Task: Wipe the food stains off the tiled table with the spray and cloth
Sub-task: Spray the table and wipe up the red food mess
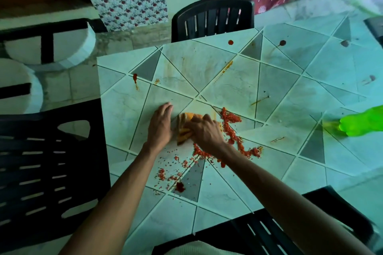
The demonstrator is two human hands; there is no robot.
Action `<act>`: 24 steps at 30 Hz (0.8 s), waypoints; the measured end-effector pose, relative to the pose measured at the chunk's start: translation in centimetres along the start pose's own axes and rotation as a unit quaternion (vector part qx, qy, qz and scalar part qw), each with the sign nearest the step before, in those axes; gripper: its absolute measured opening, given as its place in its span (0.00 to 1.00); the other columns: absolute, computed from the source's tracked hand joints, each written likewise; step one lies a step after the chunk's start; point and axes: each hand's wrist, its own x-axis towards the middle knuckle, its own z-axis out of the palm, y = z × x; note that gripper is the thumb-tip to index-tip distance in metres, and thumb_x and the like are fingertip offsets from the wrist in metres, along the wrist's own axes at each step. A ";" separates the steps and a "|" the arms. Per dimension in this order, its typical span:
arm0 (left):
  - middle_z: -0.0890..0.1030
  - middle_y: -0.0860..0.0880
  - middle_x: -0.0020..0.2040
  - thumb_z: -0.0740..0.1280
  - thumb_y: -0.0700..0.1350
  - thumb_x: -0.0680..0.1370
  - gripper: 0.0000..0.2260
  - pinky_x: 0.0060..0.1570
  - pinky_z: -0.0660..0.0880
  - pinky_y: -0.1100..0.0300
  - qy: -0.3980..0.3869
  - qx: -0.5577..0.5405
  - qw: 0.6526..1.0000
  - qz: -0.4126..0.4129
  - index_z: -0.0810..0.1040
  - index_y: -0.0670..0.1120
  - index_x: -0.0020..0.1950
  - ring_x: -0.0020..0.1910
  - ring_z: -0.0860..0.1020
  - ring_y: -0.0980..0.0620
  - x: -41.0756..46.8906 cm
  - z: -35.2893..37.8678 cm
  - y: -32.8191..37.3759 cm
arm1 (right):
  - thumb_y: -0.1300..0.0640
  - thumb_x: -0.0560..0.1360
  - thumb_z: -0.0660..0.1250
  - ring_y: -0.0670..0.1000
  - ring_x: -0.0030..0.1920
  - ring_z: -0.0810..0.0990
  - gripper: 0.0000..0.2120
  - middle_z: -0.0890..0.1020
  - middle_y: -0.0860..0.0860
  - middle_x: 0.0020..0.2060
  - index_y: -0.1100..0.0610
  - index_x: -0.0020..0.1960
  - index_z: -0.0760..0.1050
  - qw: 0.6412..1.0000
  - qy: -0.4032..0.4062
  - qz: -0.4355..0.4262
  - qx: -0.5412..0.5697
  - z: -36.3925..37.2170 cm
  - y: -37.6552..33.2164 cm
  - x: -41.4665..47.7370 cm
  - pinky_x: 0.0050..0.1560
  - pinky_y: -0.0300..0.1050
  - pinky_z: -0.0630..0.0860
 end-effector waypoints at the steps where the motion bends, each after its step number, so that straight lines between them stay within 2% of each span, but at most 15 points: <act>1: 0.66 0.44 0.75 0.73 0.30 0.68 0.37 0.74 0.62 0.55 -0.003 0.002 1.000 -0.003 0.64 0.41 0.76 0.74 0.64 0.46 0.0 0.0 0.1 | 0.51 0.80 0.65 0.54 0.55 0.70 0.11 0.79 0.48 0.58 0.47 0.62 0.77 1.000 -0.011 -0.006 0.005 0.2 -0.3 -1.3 0.51 0.54 0.72; 4: 0.64 0.46 0.76 0.76 0.35 0.69 0.38 0.75 0.61 0.56 -0.012 -0.004 1.000 -0.016 0.63 0.42 0.76 0.75 0.62 0.48 -0.1 -0.2 0.2 | 0.49 0.79 0.65 0.52 0.53 0.69 0.12 0.78 0.44 0.61 0.43 0.62 0.77 0.999 -0.028 -0.022 0.014 0.8 -0.4 -4.6 0.51 0.52 0.70; 7: 0.64 0.46 0.77 0.76 0.38 0.70 0.37 0.75 0.60 0.57 -0.014 0.005 1.000 -0.017 0.63 0.42 0.76 0.75 0.62 0.47 -0.1 -0.3 0.4 | 0.49 0.79 0.64 0.49 0.49 0.66 0.12 0.79 0.42 0.58 0.43 0.61 0.78 0.998 -0.042 -0.034 0.022 0.1 -0.2 -6.0 0.47 0.47 0.66; 10: 0.65 0.44 0.76 0.75 0.36 0.70 0.37 0.73 0.61 0.57 -0.015 0.018 1.000 -0.016 0.63 0.41 0.76 0.74 0.63 0.46 0.1 -0.2 0.5 | 0.49 0.77 0.63 0.50 0.48 0.71 0.12 0.82 0.46 0.55 0.48 0.58 0.80 0.998 -0.009 -0.026 0.052 -2.5 0.4 -5.3 0.47 0.49 0.72; 12: 0.66 0.44 0.74 0.73 0.32 0.70 0.35 0.72 0.63 0.57 -0.010 0.025 0.999 -0.020 0.64 0.41 0.75 0.72 0.65 0.45 0.3 -0.1 0.7 | 0.55 0.76 0.69 0.50 0.49 0.74 0.11 0.84 0.49 0.54 0.52 0.58 0.81 0.997 0.034 -0.016 0.068 -4.7 1.1 -4.2 0.51 0.50 0.74; 14: 0.68 0.44 0.73 0.70 0.30 0.70 0.34 0.70 0.65 0.56 -0.009 0.022 0.999 -0.028 0.65 0.41 0.74 0.70 0.66 0.44 0.6 -0.1 1.0 | 0.60 0.75 0.72 0.48 0.47 0.75 0.12 0.84 0.52 0.53 0.56 0.58 0.81 0.994 0.070 -0.004 0.082 -7.0 1.8 -2.8 0.51 0.47 0.73; 16: 0.68 0.45 0.72 0.73 0.33 0.70 0.34 0.68 0.66 0.55 -0.018 0.018 0.999 -0.034 0.65 0.42 0.74 0.70 0.67 0.44 0.8 -0.4 1.0 | 0.64 0.75 0.71 0.49 0.46 0.75 0.12 0.84 0.53 0.53 0.57 0.58 0.81 0.993 0.076 0.014 0.088 -9.0 2.7 -1.0 0.46 0.41 0.68; 18: 0.66 0.46 0.74 0.75 0.38 0.71 0.36 0.69 0.66 0.53 -0.039 0.018 0.998 -0.035 0.63 0.43 0.76 0.71 0.65 0.44 0.9 -0.7 0.7 | 0.66 0.74 0.70 0.52 0.44 0.80 0.12 0.84 0.54 0.49 0.57 0.55 0.82 0.993 0.080 0.019 0.088 -10.2 3.4 1.4 0.43 0.41 0.73; 20: 0.64 0.47 0.76 0.75 0.40 0.72 0.37 0.70 0.64 0.52 -0.061 0.012 0.998 -0.033 0.62 0.44 0.77 0.73 0.63 0.45 0.8 -0.9 0.0 | 0.61 0.74 0.72 0.54 0.44 0.82 0.09 0.84 0.53 0.48 0.56 0.54 0.82 0.994 0.075 0.034 0.079 -10.1 3.9 4.2 0.42 0.47 0.78; 22: 0.62 0.47 0.77 0.75 0.41 0.72 0.37 0.73 0.61 0.53 -0.067 -0.013 0.997 -0.033 0.61 0.44 0.78 0.75 0.61 0.45 0.6 -0.9 -0.8 | 0.55 0.75 0.73 0.54 0.47 0.82 0.11 0.84 0.54 0.49 0.56 0.55 0.81 0.995 0.063 0.046 0.067 -9.1 3.5 7.1 0.41 0.46 0.77; 24: 0.61 0.46 0.78 0.76 0.41 0.72 0.38 0.73 0.58 0.57 -0.054 -0.046 0.997 -0.037 0.60 0.44 0.78 0.76 0.60 0.46 0.3 -0.7 -1.1 | 0.52 0.75 0.73 0.57 0.51 0.81 0.14 0.83 0.54 0.51 0.54 0.58 0.79 0.997 0.028 0.050 0.048 -7.4 2.8 9.4 0.45 0.48 0.78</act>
